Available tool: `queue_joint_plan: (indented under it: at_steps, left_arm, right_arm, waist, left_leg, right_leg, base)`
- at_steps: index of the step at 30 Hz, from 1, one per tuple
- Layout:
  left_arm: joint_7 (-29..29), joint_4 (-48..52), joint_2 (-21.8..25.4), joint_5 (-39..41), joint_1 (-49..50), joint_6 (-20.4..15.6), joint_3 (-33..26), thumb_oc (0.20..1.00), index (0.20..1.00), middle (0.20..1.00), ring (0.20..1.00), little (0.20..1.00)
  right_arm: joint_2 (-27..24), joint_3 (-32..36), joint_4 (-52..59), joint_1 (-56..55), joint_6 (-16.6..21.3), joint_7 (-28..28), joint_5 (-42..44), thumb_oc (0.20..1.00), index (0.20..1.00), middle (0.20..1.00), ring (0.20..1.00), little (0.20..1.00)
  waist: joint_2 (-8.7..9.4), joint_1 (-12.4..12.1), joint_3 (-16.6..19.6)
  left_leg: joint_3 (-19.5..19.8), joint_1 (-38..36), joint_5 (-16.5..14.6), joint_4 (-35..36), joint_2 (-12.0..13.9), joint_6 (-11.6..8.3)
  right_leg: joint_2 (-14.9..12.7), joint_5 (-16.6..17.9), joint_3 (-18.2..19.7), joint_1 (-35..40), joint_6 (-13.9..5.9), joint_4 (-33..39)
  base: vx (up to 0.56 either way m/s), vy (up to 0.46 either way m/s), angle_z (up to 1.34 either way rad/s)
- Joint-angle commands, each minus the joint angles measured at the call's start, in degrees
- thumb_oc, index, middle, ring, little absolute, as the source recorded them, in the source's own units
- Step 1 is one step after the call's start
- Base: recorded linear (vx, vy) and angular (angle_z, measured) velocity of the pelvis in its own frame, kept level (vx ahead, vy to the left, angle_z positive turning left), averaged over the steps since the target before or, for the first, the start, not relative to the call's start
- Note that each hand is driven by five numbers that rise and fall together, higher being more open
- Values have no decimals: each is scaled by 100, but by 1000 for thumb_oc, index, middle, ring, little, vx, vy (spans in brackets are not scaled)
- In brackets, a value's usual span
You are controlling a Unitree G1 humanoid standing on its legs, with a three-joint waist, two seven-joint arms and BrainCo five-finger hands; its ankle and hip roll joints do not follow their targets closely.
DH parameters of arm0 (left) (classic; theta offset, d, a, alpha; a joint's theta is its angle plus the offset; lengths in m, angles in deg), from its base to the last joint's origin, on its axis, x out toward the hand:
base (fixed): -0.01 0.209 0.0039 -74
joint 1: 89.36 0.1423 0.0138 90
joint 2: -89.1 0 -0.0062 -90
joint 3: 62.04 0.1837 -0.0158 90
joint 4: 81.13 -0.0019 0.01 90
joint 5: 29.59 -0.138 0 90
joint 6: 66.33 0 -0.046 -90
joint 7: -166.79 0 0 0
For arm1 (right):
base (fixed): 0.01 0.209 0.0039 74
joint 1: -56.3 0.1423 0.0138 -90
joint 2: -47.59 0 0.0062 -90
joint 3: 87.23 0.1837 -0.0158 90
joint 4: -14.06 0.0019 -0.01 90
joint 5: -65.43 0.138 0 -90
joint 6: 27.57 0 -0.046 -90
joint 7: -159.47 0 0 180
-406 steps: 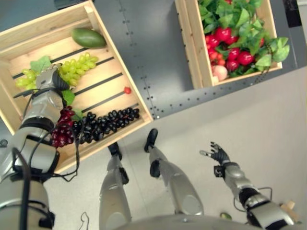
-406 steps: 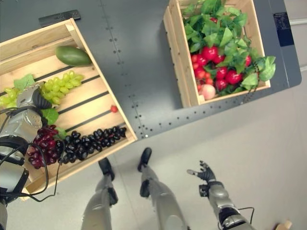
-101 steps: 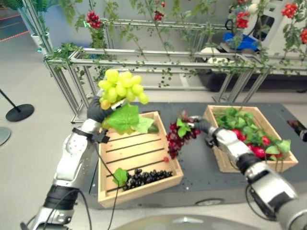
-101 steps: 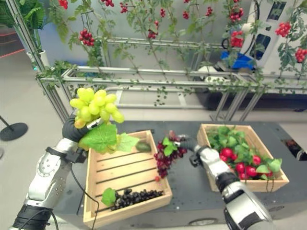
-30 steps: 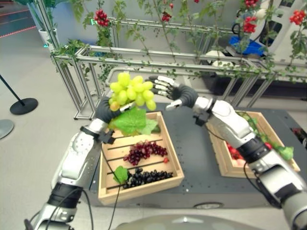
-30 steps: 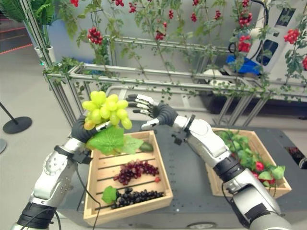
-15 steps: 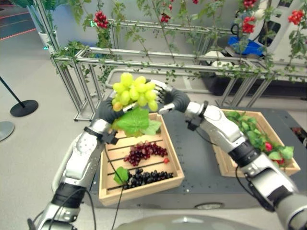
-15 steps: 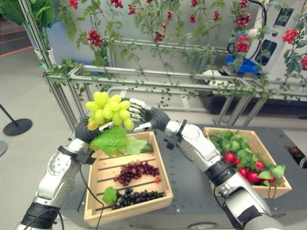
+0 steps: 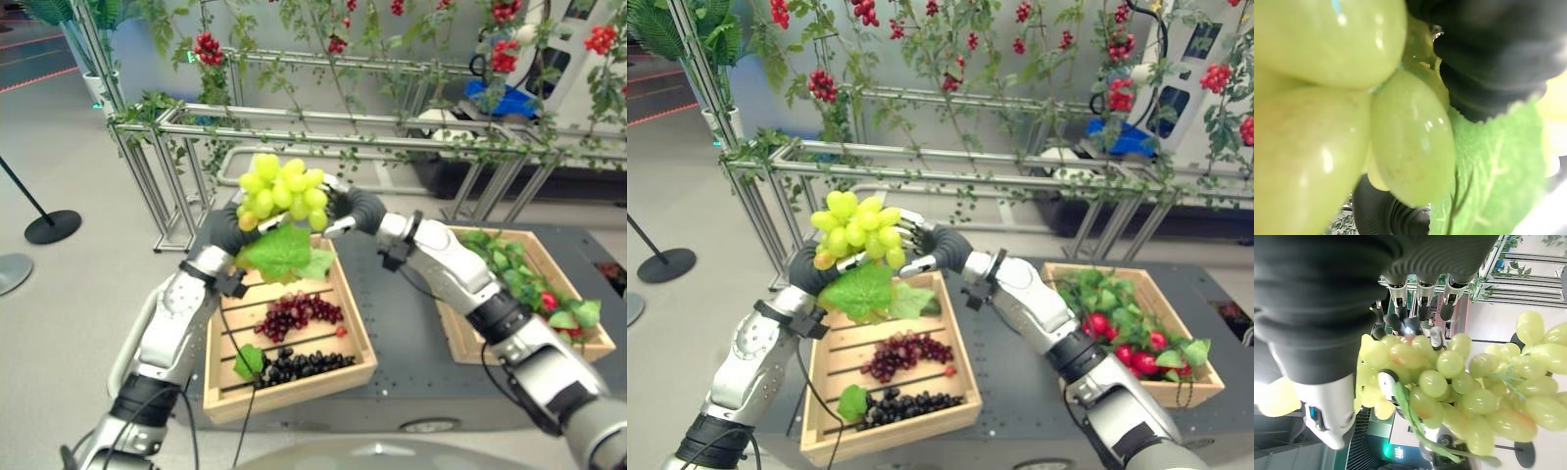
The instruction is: Pick up the fruits from the basket on one side to the basket on the other side
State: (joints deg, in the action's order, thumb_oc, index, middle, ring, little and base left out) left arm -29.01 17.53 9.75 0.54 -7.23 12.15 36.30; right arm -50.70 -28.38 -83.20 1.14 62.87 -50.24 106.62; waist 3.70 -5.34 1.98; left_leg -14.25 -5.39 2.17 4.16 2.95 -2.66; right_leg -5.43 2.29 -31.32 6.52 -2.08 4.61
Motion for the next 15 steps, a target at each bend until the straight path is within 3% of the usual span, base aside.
queue_joint_plan:
  at_steps: [1,15]
  left_arm:
    - [-51,334,-95,133,-1095,-272,315,200,200,200,200,200]
    - [-34,316,-150,159,-1188,-258,330,200,200,200,200,200]
  right_arm:
    - [446,-747,351,63,27,-547,-53,1000,1000,1000,1000,1000]
    - [706,-1108,281,-41,-115,-725,-146,1000,1000,1000,1000,1000]
  waist:
    - [111,45,307]
    - [106,55,300]
  left_leg:
    - [-201,169,-270,-304,20,-30]
    - [-217,177,-259,-280,25,-32]
  right_leg:
    - [-387,-38,6,-50,-408,-105]
    - [-378,-13,36,-76,-416,-96]
  base:
    - [0,0,0]
    - [-5,1,-2]
